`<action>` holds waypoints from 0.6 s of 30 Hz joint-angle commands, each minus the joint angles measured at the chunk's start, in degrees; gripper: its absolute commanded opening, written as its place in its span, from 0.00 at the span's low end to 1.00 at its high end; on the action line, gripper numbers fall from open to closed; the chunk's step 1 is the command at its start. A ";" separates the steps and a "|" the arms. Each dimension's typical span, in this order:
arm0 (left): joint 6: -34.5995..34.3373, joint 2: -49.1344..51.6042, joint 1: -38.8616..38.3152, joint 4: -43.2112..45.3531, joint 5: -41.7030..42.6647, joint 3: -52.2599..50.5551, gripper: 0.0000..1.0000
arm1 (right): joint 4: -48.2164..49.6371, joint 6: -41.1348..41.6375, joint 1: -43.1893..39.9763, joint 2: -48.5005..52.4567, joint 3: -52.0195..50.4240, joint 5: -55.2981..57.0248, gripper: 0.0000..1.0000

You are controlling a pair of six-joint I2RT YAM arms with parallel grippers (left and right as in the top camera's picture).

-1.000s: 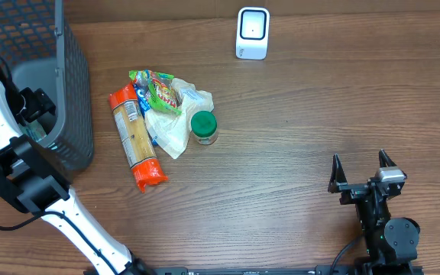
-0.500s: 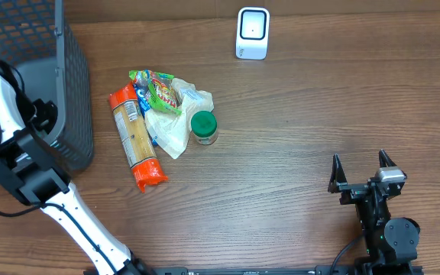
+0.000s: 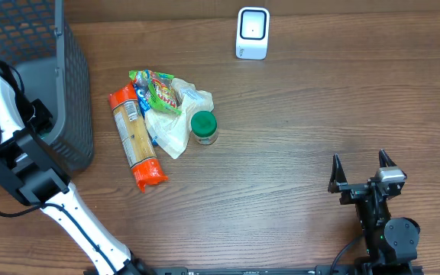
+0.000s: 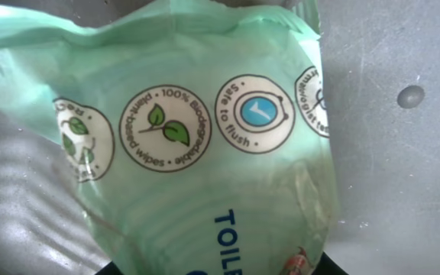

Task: Scan the item barcode
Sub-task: 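Reach the left gripper into the basket and grasp the mint-green wipes pack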

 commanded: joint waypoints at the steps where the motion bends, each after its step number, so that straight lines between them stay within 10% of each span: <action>1: -0.42 0.98 -0.22 -0.09 1.36 0.02 0.30 | 0.22 -0.39 -0.09 -0.33 -0.59 0.35 1.00; 18: -3.45 0.94 -0.39 -12.92 11.10 27.02 0.28 | 0.22 -0.39 -0.07 -0.33 -0.59 0.33 1.00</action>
